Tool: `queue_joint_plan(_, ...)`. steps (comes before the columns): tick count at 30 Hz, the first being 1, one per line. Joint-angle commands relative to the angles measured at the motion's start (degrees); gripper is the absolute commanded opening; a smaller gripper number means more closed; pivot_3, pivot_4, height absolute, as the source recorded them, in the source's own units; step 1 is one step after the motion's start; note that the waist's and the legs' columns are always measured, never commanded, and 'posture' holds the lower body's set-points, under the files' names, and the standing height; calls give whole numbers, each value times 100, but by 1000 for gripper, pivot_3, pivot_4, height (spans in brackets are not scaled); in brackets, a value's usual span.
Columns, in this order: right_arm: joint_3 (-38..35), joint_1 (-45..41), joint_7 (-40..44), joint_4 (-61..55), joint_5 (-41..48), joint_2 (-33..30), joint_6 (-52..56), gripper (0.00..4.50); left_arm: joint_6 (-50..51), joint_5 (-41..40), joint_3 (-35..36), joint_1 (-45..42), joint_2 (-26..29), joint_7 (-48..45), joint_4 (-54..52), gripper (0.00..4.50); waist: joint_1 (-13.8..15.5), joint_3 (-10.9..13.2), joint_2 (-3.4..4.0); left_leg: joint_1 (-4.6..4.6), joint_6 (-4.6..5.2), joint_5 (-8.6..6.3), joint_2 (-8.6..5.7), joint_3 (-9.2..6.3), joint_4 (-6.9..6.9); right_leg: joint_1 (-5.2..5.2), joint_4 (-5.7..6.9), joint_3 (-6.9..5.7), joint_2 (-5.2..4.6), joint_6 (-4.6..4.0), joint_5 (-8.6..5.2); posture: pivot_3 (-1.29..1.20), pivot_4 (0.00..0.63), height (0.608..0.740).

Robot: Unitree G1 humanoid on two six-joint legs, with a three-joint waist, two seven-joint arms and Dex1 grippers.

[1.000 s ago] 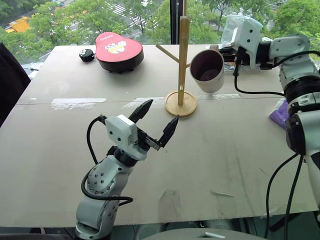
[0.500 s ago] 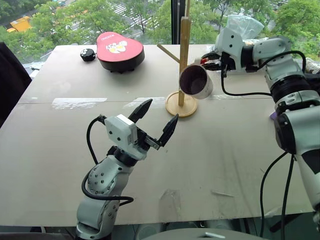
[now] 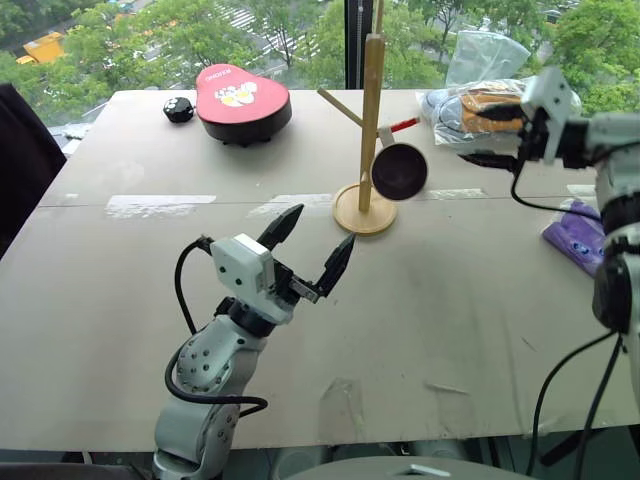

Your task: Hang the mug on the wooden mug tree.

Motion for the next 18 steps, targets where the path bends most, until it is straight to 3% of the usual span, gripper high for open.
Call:
queue_joint_plan(1,-563,2220,-235,-2494,871,-77,1099,4021,-132,121,-21,346,170,-150,82,4500,20,-5,-3,-7,0,0,3,-20,2,8,-2,-7,-1,0,0,0,150,740)
queue_joint_plan(4,-1045,4611,-821,-4684,1457,406,1185,4021,-85,434,-55,684,355,-157,482,4500,112,-23,14,-14,0,0,7,-28,14,2,1,-19,1,0,0,0,150,740)
queue_joint_plan(8,-1225,6538,-1733,-6330,1853,1054,1731,4021,-28,635,-46,1102,622,-312,1025,4500,49,-20,38,11,5,-3,-9,-5,-14,-7,4,13,2,22,13,0,150,740)
queue_joint_plan(13,-1127,7952,-2448,-6948,1608,1740,1178,4021,-175,1054,-59,1609,930,-396,1651,4500,13,-16,22,121,39,-22,2,-7,-20,109,-14,10,18,19,38,0,150,740)
queue_joint_plan(18,-1025,8181,-2640,-7060,1456,1786,845,4021,-360,1055,-134,1737,988,-617,1736,4500,-5,-21,27,151,39,-22,2,4,-20,135,-20,20,16,17,37,0,150,740)
